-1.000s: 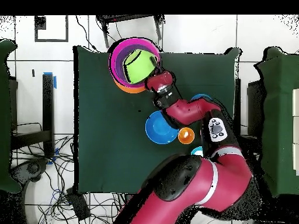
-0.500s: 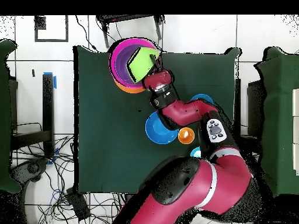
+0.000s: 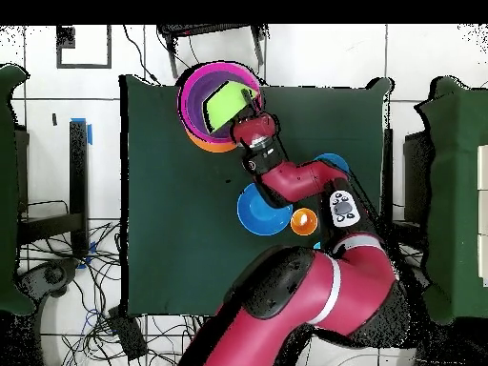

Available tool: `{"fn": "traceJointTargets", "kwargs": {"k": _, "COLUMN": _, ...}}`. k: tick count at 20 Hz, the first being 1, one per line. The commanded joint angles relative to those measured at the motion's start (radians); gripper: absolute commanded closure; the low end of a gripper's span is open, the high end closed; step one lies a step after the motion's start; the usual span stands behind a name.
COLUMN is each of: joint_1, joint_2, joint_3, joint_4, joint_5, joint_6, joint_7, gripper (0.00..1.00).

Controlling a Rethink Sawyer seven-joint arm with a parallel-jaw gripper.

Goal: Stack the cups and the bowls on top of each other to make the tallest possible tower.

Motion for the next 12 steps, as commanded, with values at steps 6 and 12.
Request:
{"fn": "traceJointTargets", "kwargs": {"k": 6, "joint_1": 0.066, "joint_2": 0.128, "joint_3": 0.026, "joint_4": -0.188, "joint_5": 0.024, "joint_6": 0.112, "joint_7": -0.149, "gripper": 0.00}}
{"fn": "traceJointTargets", "kwargs": {"k": 12, "joint_1": 0.068, "joint_2": 0.134, "joint_3": 0.021, "joint_4": -0.240, "joint_5": 0.042, "joint_6": 0.131, "joint_7": -0.099, "gripper": 0.00}}
